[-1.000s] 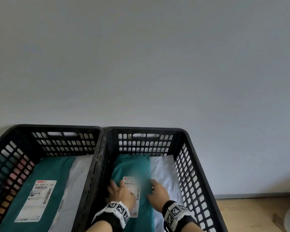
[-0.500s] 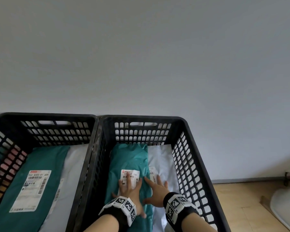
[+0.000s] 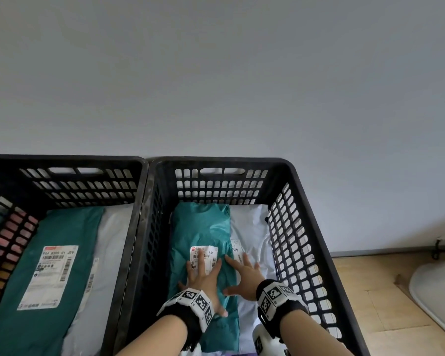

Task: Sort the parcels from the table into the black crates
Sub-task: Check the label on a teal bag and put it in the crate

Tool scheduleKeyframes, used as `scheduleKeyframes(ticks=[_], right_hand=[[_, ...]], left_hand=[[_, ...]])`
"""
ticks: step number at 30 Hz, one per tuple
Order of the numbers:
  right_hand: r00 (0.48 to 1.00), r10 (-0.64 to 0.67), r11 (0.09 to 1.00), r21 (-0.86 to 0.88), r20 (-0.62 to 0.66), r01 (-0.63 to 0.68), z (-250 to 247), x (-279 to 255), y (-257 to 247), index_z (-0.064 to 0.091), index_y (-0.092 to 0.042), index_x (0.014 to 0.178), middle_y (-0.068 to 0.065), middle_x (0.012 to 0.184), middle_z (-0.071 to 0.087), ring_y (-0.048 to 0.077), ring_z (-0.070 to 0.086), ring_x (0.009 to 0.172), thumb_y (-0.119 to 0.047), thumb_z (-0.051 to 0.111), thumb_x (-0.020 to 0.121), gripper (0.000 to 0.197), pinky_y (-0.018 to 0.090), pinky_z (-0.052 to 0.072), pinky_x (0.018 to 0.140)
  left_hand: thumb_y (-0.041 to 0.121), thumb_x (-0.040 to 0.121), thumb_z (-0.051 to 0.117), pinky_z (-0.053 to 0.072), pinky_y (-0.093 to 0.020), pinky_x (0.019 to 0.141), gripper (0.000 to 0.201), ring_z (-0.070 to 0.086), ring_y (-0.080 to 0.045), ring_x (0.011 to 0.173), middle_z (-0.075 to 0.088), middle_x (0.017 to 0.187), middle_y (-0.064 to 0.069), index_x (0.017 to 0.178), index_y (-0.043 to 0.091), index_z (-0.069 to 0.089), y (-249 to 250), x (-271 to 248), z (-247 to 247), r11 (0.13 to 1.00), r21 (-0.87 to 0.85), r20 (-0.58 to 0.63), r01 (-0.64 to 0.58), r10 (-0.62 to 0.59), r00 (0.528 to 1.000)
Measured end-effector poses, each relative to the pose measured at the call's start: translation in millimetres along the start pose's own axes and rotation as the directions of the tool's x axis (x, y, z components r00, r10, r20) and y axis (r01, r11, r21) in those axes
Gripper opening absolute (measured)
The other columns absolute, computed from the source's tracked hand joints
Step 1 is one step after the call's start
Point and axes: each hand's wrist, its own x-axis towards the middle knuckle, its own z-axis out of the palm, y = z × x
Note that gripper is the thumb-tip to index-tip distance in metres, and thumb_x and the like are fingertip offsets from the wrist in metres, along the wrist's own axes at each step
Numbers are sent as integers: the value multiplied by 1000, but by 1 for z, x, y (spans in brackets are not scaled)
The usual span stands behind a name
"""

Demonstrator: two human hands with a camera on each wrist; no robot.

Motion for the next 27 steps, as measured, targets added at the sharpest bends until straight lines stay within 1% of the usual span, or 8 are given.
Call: scheduleKeyframes(ticks=[6,9,14,18,21,23,26,27], right_hand=[[998,-22,999,25,-54,23,7,-11,-2,-1,-47,148,8,157,-20,43,-21,140,-40,69,82,96,57,-3,114],[998,-37,999,14,-51,37,9,-22,0,-7,-46,148,5,156,-25,40,-23,140,-44,72,79,105,59,3,114],[997,-56,998,-9,-47,56,9,-35,2,-10,-46,147,1,155,-28,34,-23,142,-44,76,74,113,65,9,113],[990,-66,992,95,-126,78,1,-42,0,-4,-41,150,10,158,-15,35,-8,146,-36,73,80,104,53,11,117],[983,-92,987,114,-156,110,-9,-48,-2,2,-34,152,13,160,0,29,10,147,-34,71,83,97,41,19,117],[976,-119,984,111,-183,141,-20,-56,-4,6,-29,152,12,159,9,24,23,144,-33,68,86,92,31,30,109],[961,-143,971,155,-235,182,-41,-68,-9,10,-22,153,8,155,25,21,44,130,-28,66,88,85,17,43,85],[956,-152,965,171,-252,198,-47,-73,-10,12,-20,153,8,154,28,21,45,130,-27,66,88,84,18,43,87]], left_hand=[[43,66,82,10,-69,107,128,-32,-41,136,-51,140,-6,143,45,-21,1,-10,4,998,64,-38,14,-11,999],[38,63,86,8,-72,106,134,-37,-42,133,-55,135,-8,141,47,-23,3,-16,4,998,63,-8,30,-29,1000],[33,63,87,13,-69,108,135,-32,-42,136,-54,137,-7,142,46,-23,4,-28,3,998,48,-35,37,-35,999],[41,71,79,10,-57,116,127,-22,-46,139,-46,144,-11,143,39,-25,6,-36,2,998,-25,-83,49,-51,995],[41,82,68,12,-50,118,109,-17,-42,142,-37,150,-8,146,38,-20,7,-44,-5,993,-108,-138,45,-59,989],[40,88,60,15,-48,118,97,-16,-40,143,-33,152,-7,148,35,-16,10,-50,-16,987,-157,-188,19,-48,981],[37,93,53,10,-45,118,86,-11,-39,144,-24,155,-10,150,31,-10,17,-66,-37,977,-211,-282,-27,-35,959],[37,94,52,9,-45,118,84,-9,-39,144,-22,156,-11,151,30,-8,20,-74,-44,973,-228,-313,-45,-29,949]])
